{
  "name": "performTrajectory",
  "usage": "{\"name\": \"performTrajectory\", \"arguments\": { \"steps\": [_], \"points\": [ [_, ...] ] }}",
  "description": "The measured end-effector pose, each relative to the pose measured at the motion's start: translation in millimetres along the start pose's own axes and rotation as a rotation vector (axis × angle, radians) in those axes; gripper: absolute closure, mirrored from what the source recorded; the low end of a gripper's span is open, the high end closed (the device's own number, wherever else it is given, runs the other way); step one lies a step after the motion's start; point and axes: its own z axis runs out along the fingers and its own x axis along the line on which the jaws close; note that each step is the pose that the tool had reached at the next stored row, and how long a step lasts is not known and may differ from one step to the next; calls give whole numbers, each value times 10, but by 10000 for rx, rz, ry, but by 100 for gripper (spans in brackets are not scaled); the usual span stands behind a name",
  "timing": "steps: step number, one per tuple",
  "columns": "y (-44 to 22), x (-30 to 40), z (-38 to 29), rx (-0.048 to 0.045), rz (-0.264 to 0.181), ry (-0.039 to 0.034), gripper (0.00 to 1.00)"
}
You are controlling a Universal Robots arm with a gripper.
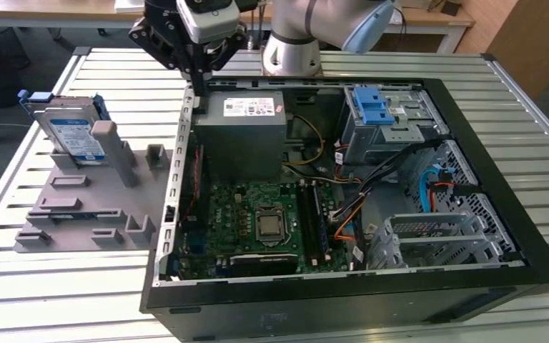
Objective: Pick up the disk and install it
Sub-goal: 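Reach for the disk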
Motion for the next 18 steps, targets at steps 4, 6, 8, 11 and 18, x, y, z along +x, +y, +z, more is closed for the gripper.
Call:
{"name": "performTrajectory", "arguments": {
  "steps": [4,6,8,11,18],
  "points": [
    [-1,27,2,-1,0,-1,89],
    [-2,36,3,-2,0,-1,89],
    [-2,44,3,0,0,0,89],
    [-2,55,6,-1,-1,-1,89],
    [-1,78,8,-1,0,-1,89]
  ]
}}
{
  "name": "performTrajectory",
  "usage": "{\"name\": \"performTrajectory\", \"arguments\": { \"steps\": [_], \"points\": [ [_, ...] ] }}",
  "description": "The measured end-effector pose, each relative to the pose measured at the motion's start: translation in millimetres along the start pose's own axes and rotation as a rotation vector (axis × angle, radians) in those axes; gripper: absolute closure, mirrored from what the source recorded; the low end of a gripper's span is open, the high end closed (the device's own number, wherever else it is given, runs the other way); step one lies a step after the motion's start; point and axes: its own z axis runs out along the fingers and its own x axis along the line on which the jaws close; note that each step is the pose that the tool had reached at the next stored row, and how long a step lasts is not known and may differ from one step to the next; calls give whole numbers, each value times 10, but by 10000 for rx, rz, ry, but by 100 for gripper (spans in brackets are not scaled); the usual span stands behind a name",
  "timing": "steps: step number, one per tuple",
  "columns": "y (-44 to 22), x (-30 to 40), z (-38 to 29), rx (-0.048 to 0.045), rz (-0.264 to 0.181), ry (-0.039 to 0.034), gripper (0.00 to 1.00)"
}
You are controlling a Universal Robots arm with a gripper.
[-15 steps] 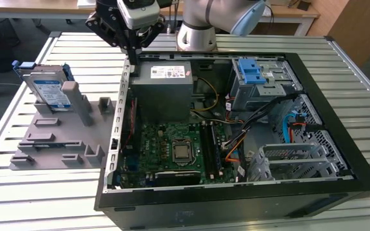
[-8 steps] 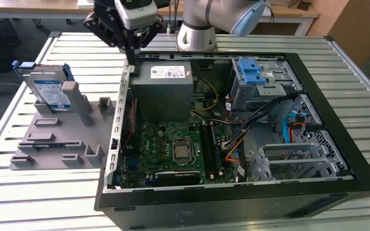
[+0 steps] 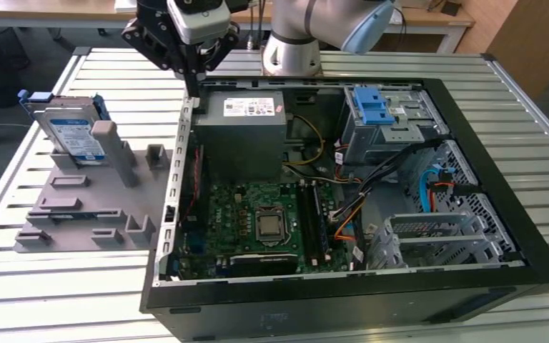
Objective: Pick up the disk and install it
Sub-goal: 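Reach for the disk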
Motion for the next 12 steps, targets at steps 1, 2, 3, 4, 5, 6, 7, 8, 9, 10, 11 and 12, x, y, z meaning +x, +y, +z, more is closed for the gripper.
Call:
{"name": "performTrajectory", "arguments": {
  "steps": [1,2,3,4,5,6,7,8,9,10,11,12],
  "points": [
    [0,4,0,0,0,0,89],
    [0,7,0,0,0,0,89],
    [0,11,1,0,-1,0,89],
    [0,15,1,0,0,0,89],
    [-1,19,2,0,0,0,89],
    [-1,23,2,0,0,0,89],
    [-1,27,2,0,0,0,89],
    [-1,30,2,0,0,0,89],
    [-1,34,3,-1,-1,0,89],
    [-1,37,3,0,-1,0,89],
    [-2,40,4,0,-1,0,89],
    [-2,44,4,0,-1,0,89]
  ]
}}
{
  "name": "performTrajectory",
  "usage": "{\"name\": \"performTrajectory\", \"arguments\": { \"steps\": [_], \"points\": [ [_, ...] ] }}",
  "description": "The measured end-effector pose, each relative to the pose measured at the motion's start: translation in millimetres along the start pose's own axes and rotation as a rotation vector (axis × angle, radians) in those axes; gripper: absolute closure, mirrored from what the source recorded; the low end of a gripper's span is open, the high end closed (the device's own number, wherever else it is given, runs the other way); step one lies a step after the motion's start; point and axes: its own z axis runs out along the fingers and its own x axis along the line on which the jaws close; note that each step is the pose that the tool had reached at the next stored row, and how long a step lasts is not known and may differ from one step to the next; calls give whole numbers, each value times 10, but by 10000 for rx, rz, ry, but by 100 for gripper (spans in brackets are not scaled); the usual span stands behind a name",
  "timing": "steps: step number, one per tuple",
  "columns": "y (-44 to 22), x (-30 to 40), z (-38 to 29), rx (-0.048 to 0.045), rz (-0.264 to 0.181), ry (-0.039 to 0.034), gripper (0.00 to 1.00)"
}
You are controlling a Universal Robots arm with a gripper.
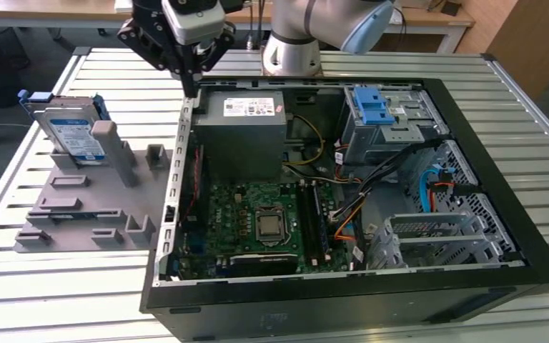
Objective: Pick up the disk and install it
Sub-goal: 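Reach for the disk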
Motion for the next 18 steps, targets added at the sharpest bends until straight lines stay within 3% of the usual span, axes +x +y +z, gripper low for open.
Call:
{"name": "performTrajectory", "arguments": {
  "steps": [15,18],
  "points": [
    [-1,55,7,0,1,0,89],
    [-3,93,12,0,0,0,89]
  ]
}}
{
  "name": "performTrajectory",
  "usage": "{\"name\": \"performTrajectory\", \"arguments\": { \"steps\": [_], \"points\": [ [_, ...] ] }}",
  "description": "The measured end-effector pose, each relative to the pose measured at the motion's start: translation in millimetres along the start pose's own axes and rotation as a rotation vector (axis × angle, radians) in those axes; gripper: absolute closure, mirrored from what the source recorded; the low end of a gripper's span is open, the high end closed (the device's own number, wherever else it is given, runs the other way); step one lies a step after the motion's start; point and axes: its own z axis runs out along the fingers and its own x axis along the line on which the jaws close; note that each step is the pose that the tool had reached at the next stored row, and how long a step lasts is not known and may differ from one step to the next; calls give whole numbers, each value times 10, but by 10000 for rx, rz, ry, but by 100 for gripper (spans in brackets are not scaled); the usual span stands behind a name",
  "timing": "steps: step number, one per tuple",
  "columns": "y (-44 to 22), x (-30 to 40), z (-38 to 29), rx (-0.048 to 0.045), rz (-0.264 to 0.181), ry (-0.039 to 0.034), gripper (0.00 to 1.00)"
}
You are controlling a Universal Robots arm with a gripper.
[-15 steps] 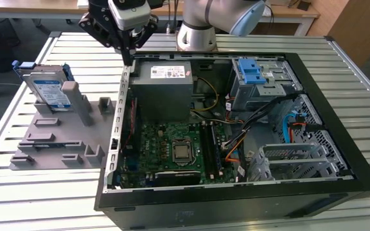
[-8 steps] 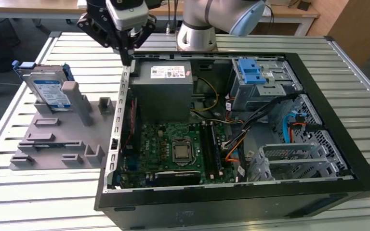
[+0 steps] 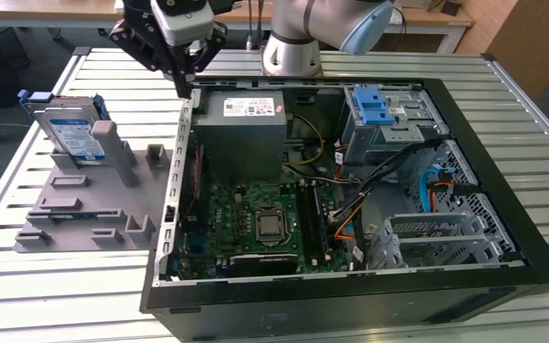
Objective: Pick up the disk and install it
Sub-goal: 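Reach for the disk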
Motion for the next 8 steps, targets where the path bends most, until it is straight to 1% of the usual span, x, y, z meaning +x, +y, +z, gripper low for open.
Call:
{"name": "performTrajectory", "arguments": {
  "steps": [8],
  "points": [
    [-1,28,4,-1,0,0,89]
  ]
}}
